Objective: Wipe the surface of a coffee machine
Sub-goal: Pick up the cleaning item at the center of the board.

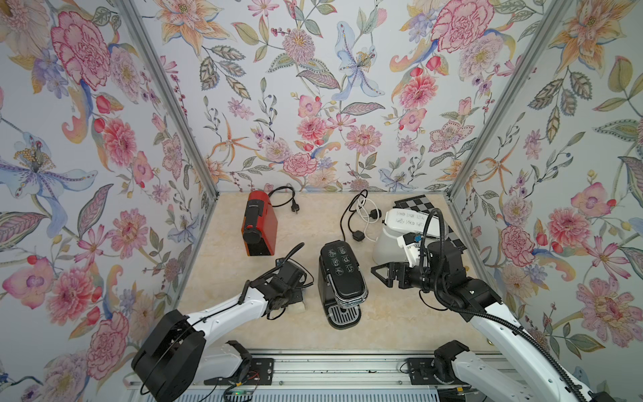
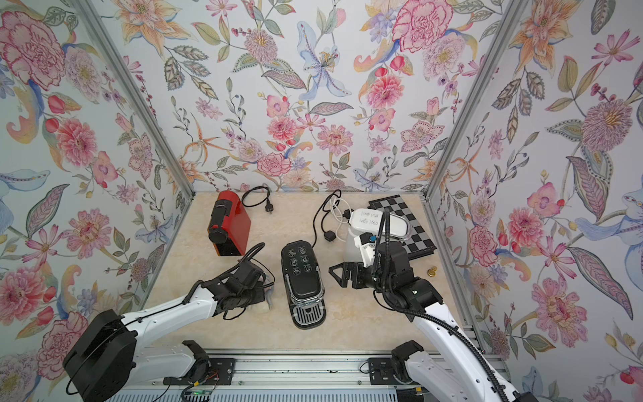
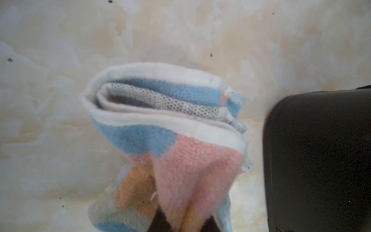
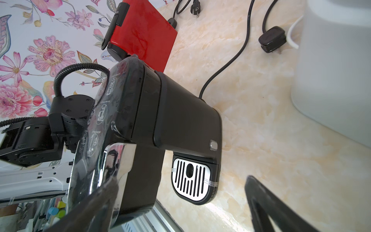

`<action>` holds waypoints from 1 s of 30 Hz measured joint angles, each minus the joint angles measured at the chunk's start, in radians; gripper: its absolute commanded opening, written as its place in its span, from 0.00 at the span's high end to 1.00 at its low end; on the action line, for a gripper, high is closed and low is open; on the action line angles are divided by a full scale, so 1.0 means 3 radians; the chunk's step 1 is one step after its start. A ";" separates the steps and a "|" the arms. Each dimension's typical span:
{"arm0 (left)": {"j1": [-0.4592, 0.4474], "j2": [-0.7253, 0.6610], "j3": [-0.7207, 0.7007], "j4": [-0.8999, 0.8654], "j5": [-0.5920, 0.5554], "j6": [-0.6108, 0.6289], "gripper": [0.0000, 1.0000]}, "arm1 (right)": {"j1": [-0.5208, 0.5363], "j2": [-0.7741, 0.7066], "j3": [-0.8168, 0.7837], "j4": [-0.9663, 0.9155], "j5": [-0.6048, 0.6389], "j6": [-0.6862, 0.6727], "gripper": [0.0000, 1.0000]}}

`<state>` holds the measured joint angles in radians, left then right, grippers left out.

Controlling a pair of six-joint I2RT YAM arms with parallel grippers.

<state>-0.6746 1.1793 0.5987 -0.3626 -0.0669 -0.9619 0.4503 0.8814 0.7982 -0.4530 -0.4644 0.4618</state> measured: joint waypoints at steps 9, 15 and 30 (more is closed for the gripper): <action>0.0038 -0.1601 -0.0155 0.0712 0.0217 0.0484 1.00 | 0.0056 0.0415 0.0384 0.0037 -0.0060 -0.0080 0.00; 0.0045 -0.2110 -0.0839 0.1464 0.0528 0.0501 1.00 | 0.0178 0.0748 0.0651 0.0113 -0.0112 -0.0108 0.00; 0.0022 -0.1466 -0.0532 0.2192 0.1097 0.0692 1.00 | 0.0271 0.0841 0.0724 0.0130 -0.0093 -0.0107 0.00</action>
<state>-0.6682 0.7395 0.4393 0.2951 0.2623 -0.7544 0.5316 1.1336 1.0153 -0.4141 -0.4923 0.4297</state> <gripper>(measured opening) 0.148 0.997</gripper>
